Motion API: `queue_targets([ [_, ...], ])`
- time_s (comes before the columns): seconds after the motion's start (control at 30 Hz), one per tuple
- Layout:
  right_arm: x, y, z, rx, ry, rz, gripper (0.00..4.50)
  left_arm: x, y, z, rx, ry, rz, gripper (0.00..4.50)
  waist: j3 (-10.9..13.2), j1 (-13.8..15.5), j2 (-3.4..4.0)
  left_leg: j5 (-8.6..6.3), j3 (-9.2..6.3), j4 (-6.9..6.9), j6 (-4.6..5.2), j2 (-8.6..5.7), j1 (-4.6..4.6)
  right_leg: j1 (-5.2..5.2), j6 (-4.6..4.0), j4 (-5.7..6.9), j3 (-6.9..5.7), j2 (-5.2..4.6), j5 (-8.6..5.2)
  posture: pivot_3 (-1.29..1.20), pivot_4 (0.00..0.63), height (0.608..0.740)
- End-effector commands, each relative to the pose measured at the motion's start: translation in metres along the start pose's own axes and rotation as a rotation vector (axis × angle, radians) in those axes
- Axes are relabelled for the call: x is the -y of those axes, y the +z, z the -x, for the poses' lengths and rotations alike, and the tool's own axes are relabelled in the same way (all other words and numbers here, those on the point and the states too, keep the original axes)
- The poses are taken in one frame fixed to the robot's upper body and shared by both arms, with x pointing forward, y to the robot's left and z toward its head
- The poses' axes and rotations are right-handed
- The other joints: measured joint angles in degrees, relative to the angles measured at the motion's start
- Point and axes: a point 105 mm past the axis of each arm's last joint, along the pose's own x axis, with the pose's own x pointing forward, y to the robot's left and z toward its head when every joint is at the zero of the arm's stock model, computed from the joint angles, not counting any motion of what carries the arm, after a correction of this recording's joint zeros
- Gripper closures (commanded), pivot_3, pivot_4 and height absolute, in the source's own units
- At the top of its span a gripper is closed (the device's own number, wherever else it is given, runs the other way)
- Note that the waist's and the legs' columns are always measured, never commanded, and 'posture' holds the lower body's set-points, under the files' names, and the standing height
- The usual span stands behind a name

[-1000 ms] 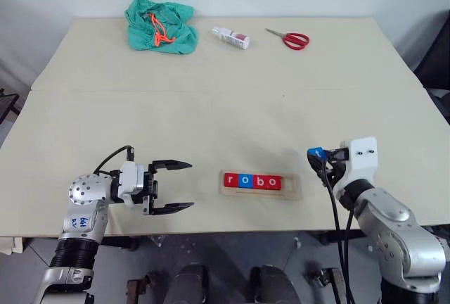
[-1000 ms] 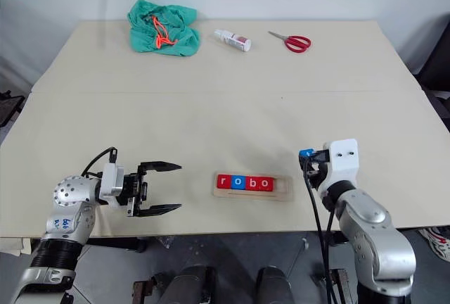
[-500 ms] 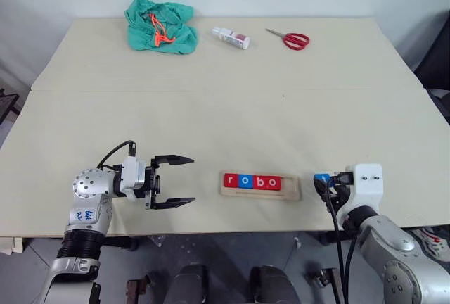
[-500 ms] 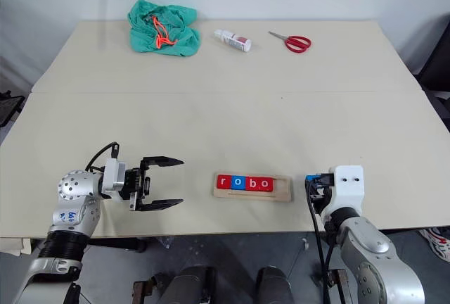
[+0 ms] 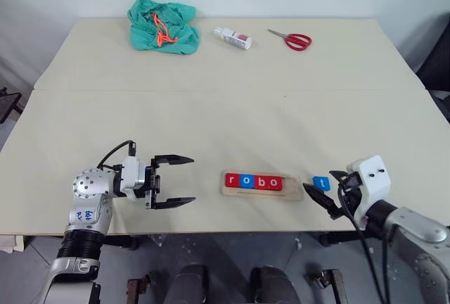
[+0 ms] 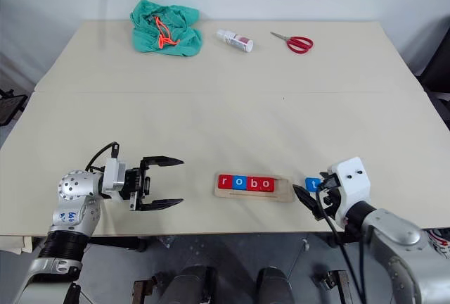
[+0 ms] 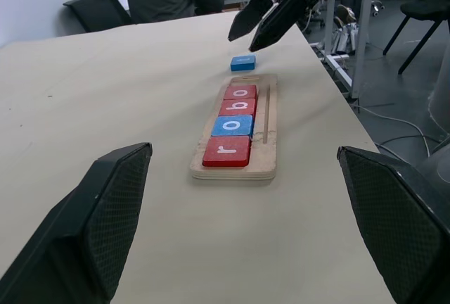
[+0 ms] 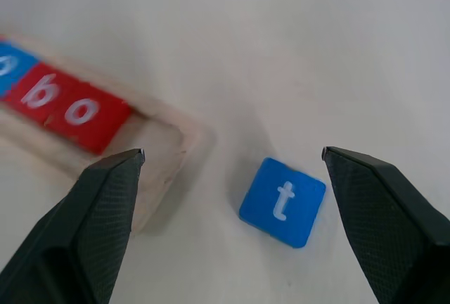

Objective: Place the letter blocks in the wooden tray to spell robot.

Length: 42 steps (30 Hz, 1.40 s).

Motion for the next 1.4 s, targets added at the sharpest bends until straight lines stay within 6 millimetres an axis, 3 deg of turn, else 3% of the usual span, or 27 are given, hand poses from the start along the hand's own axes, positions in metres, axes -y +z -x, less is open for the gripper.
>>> queue_targets([
  [0.03, 0.005, -0.005, 0.004, -0.029, 0.127, 0.121, 0.27, -0.005, 0.005, 0.0, 0.011, 0.014, -0.03, 0.0, 0.0, 0.1, -0.01, 0.0, 0.0, 0.01, 0.01, -0.02, 0.0, 0.01, 0.0, -0.01, 0.0, -0.01, 0.0, 0.0, 0.15, 0.74],
  [0.13, 0.016, -0.014, 0.006, -0.084, 0.212, 0.223, 0.27, -0.005, 0.005, -0.001, 0.013, 0.015, -0.031, 0.0, 0.0, 0.1, -0.01, 0.0, 0.03, 0.03, 0.02, -0.01, 0.0, 0.05, 0.0, -0.06, -0.02, -0.02, 0.0, 0.0, 0.15, 0.74],
  [0.33, 0.05, -0.012, -0.006, -0.142, 0.306, 0.406, 0.27, -0.002, 0.007, -0.001, 0.011, 0.027, -0.036, 0.0, 0.0, -0.2, -0.02, 0.01, 0.13, 0.07, 0.03, 0.05, 0.02, 0.06, 0.0, -0.16, -0.06, -0.01, 0.0, 0.0, 0.15, 0.74],
  [0.67, 0.055, -0.016, -0.022, -0.208, 0.465, 0.534, 0.27, 0.002, 0.008, -0.001, 0.009, 0.049, -0.034, 0.0, 0.0, 0.1, -0.02, 0.0, 0.04, 0.2, 0.03, 0.05, -0.04, 0.15, 0.0, -0.25, -0.16, -0.04, 0.0, 0.0, 0.15, 0.74],
  [0.77, 0.058, -0.014, -0.026, -0.211, 0.461, 0.539, 0.85, 0.003, 0.008, -0.001, 0.008, 0.053, -0.035, 0.0, 0.0, 0.0, -0.02, 0.0, 0.03, 0.21, 0.03, 0.05, -0.04, 0.17, 0.0, -0.27, -0.19, -0.03, 0.0, 0.0, 0.15, 0.74],
  [0.9, 0.059, -0.012, -0.027, -0.208, 0.456, 0.557, 2.3, 0.005, 0.008, -0.001, 0.008, 0.058, -0.035, 0.0, 0.0, 0.0, -0.03, 0.0, 0.0, 0.28, 0.03, 0.06, -0.05, 0.2, 0.0, -0.27, -0.21, -0.03, 0.0, 0.0, 0.15, 0.74],
  [1.0, 0.056, 0.002, -0.027, -0.164, 0.439, 0.559, 3.04, 0.005, 0.008, 0.0, 0.006, 0.058, -0.034, 0.0, 0.0, 0.1, -0.03, 0.0, -0.02, 0.34, 0.03, 0.06, -0.05, 0.25, 0.0, -0.27, -0.21, -0.04, 0.0, 0.0, 0.15, 0.74],
  [1.17, 0.027, 0.045, -0.03, -0.047, 0.45, 0.49, 3.04, 0.004, 0.006, 0.0, 0.004, 0.048, -0.029, 0.0, 0.0, 0.0, -0.01, 0.0, -0.03, 0.34, 0.03, 0.07, -0.09, 0.19, 0.0, -0.26, -0.21, -0.02, 0.0, 0.0, 0.15, 0.74],
  [1.3, 0.0, 0.049, -0.03, -0.054, 0.528, 0.473, 3.04, 0.001, 0.006, -0.002, 0.007, 0.043, -0.031, 0.0, 0.0, 0.1, -0.01, 0.0, -0.08, 0.32, 0.03, 0.08, -0.1, 0.18, 0.0, -0.26, -0.21, 0.0, 0.0, 0.0, 0.15, 0.74],
  [1.4, -0.009, 0.047, -0.032, -0.07, 0.549, 0.471, 3.04, 0.0, 0.006, -0.003, 0.01, 0.041, -0.034, 0.0, 0.0, 0.6, -0.01, -0.01, -0.1, 0.39, 0.05, 0.04, -0.12, 0.2, 0.0, -0.26, -0.21, -0.03, 0.0, 0.0, 0.15, 0.74],
])
